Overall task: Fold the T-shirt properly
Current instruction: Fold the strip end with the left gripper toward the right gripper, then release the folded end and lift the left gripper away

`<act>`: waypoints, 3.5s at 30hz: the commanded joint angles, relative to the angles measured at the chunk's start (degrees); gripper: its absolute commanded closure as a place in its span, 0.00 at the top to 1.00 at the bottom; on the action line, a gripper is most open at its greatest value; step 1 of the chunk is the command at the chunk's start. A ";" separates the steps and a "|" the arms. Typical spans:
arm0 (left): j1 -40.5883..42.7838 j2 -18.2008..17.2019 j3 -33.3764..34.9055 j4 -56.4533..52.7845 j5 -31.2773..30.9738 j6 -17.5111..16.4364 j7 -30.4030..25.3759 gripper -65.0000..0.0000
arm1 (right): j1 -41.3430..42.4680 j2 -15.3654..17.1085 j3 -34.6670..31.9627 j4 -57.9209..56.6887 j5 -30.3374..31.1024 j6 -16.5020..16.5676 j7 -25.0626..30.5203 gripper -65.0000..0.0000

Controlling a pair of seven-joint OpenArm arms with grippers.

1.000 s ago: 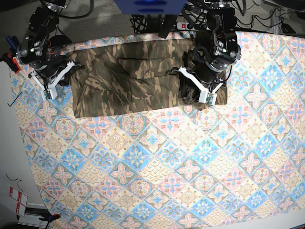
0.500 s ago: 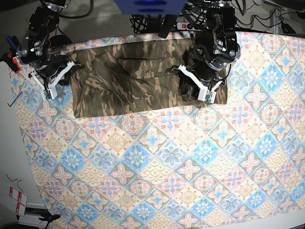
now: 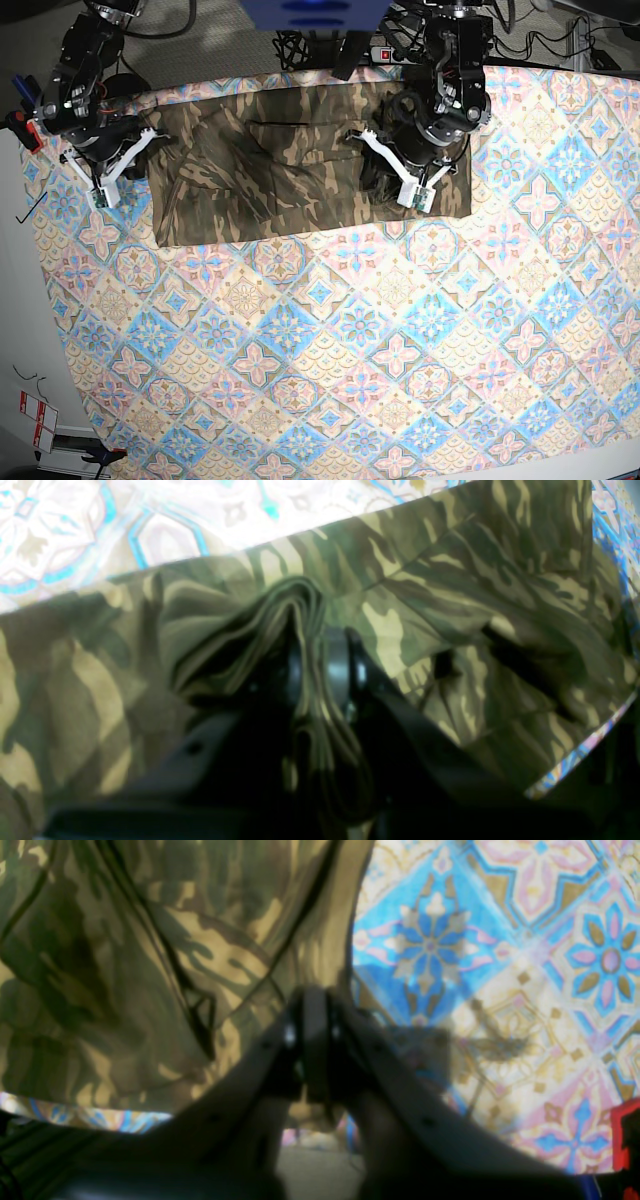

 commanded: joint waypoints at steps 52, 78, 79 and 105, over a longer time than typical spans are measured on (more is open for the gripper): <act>5.52 -6.10 -8.87 11.68 -1.00 -0.37 -1.31 0.00 | -5.03 -0.26 -15.09 5.53 0.96 0.22 0.56 0.00; 12.02 -18.93 -29.97 -2.04 1.55 -0.72 -7.20 0.00 | 6.83 1.15 -36.10 -8.54 16.43 -0.92 -12.71 0.27; 11.93 -18.93 -29.97 -2.04 1.55 -0.72 -7.20 0.00 | 7.89 1.85 -36.27 -10.38 19.34 -0.92 -13.15 0.28; 15.80 -11.63 -9.22 17.30 4.10 -2.12 0.27 0.00 | -0.64 5.36 -22.47 3.42 11.34 -7.34 -9.99 0.00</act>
